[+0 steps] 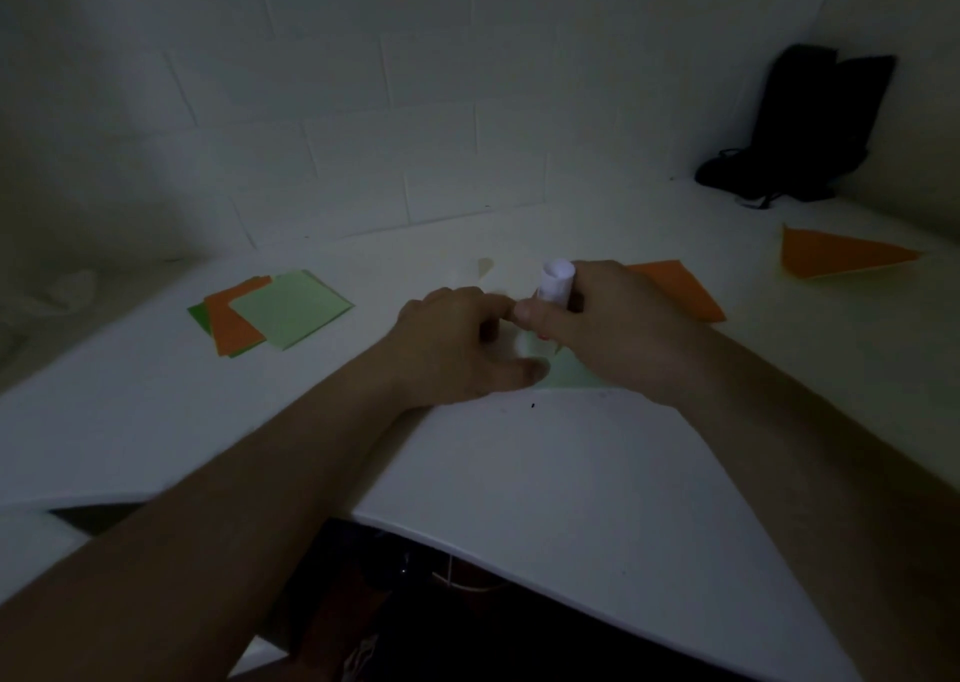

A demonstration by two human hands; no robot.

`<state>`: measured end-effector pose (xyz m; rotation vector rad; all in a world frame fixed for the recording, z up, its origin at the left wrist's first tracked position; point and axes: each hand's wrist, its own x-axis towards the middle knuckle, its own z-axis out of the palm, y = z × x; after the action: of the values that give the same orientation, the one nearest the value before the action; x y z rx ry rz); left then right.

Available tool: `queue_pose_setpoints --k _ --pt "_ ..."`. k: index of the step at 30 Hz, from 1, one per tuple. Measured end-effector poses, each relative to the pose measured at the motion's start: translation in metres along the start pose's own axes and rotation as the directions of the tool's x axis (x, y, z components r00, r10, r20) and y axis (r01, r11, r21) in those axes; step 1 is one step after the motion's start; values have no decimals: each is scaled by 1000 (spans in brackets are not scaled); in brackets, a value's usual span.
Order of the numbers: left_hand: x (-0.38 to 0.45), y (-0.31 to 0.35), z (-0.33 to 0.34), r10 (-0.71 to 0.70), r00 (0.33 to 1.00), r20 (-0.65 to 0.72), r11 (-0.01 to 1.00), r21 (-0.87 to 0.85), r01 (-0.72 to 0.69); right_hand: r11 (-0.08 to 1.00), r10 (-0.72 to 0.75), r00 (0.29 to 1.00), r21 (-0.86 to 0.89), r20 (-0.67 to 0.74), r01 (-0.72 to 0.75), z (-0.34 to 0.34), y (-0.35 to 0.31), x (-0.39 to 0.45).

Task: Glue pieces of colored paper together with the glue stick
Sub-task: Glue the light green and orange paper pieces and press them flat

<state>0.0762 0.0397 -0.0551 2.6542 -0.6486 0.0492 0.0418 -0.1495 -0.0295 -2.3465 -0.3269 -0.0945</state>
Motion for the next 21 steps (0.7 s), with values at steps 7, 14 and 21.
queue_pose_setpoints --k 7,14,21 --pt "-4 -3 1 26 999 -30 998 -60 -28 998 20 1000 66 9 -20 1 -3 -1" --pt "-6 -2 -3 23 1000 -13 995 -97 -24 934 214 974 306 -68 -184 -12 -14 -8" --pt "-5 -1 -4 -20 1000 9 993 -112 21 950 202 976 257 -80 -176 -8 -10 -7"
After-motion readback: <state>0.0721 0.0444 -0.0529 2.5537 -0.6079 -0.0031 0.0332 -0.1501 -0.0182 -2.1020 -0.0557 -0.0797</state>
